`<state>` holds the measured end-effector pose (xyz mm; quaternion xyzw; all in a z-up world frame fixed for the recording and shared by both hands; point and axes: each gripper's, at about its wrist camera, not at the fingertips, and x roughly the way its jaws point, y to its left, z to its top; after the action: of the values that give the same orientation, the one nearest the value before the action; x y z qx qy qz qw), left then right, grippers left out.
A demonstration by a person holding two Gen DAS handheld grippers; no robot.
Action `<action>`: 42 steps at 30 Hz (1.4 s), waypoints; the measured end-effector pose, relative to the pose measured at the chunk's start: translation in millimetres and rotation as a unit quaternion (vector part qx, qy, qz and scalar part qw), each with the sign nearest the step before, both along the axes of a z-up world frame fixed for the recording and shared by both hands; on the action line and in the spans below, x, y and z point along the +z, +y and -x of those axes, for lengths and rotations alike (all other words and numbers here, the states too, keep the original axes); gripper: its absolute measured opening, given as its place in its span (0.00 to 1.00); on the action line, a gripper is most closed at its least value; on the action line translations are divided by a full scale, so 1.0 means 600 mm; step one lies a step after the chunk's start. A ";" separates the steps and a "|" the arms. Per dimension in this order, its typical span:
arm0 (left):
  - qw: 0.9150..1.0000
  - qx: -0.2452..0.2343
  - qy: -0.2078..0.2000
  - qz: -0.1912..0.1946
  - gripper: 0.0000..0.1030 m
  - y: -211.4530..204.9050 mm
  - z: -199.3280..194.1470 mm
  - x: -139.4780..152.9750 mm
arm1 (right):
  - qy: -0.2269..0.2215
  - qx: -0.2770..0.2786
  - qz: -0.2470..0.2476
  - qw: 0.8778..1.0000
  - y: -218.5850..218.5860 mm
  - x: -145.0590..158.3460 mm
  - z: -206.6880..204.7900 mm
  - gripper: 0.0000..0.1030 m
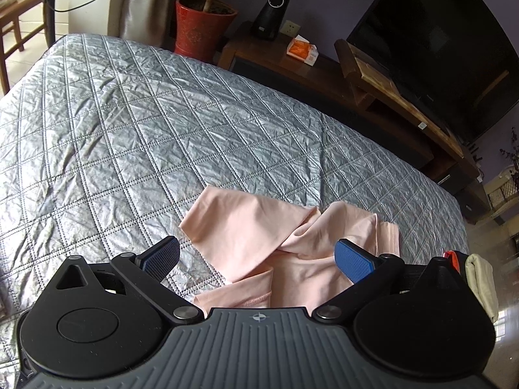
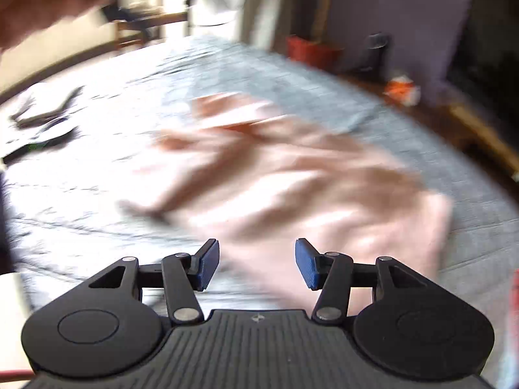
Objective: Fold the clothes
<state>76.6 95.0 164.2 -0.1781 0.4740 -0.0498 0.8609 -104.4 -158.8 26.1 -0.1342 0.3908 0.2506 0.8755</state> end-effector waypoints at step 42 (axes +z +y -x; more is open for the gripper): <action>0.998 0.065 -0.002 0.022 0.99 0.097 -0.002 0.010 | -0.052 0.015 -0.012 0.998 0.221 -0.021 -0.035 0.45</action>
<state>77.9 153.1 170.4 -0.2272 0.4582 -0.0046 0.8593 -83.5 -25.9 13.4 -0.1430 0.3396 0.2611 0.8922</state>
